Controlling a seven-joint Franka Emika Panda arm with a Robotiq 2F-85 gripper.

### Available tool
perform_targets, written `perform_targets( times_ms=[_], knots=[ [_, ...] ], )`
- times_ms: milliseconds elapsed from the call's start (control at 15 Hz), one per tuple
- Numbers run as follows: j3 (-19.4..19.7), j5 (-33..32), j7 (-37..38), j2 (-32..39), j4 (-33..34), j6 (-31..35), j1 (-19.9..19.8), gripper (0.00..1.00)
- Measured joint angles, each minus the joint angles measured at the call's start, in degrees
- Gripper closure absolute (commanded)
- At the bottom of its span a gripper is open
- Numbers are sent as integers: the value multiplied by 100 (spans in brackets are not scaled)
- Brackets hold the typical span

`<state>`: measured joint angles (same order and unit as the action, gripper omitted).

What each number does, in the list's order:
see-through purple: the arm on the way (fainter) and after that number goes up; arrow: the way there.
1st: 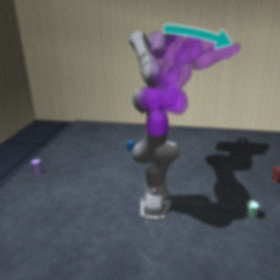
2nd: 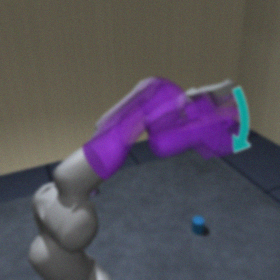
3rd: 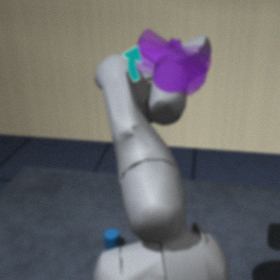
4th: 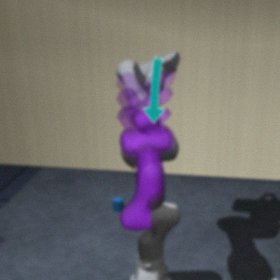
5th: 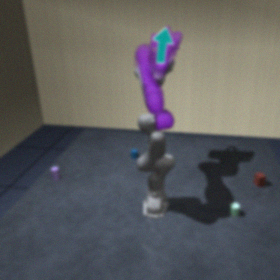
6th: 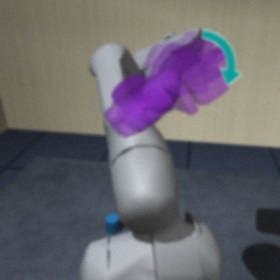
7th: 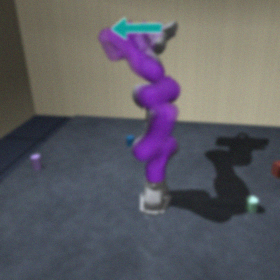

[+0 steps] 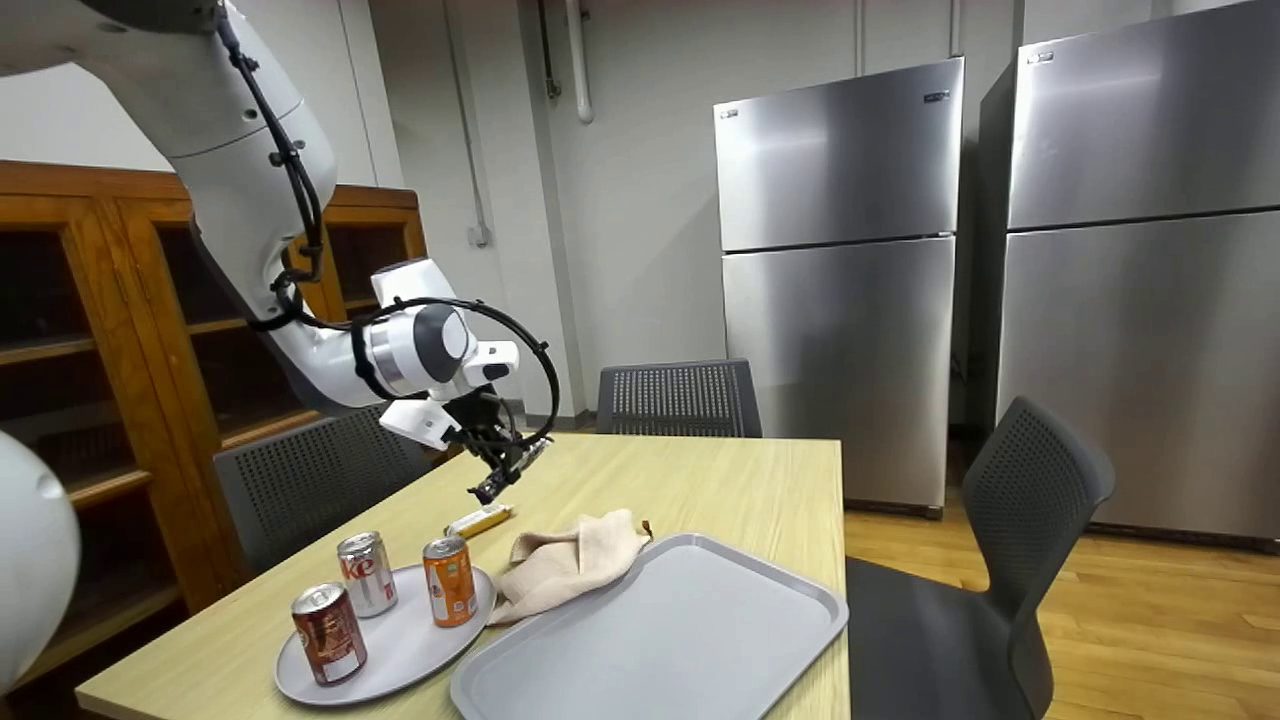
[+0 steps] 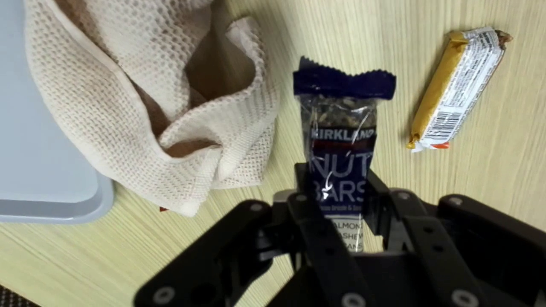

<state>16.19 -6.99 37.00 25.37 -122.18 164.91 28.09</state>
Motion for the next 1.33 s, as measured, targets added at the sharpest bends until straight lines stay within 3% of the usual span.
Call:
perform_targets(
  times_ms=[600,1333],
  knots=[
    [-14,-375,604,756,1215,-706,392,93],
    [-78,-394,890,1654,2204,-1591,398,93]
  ],
)
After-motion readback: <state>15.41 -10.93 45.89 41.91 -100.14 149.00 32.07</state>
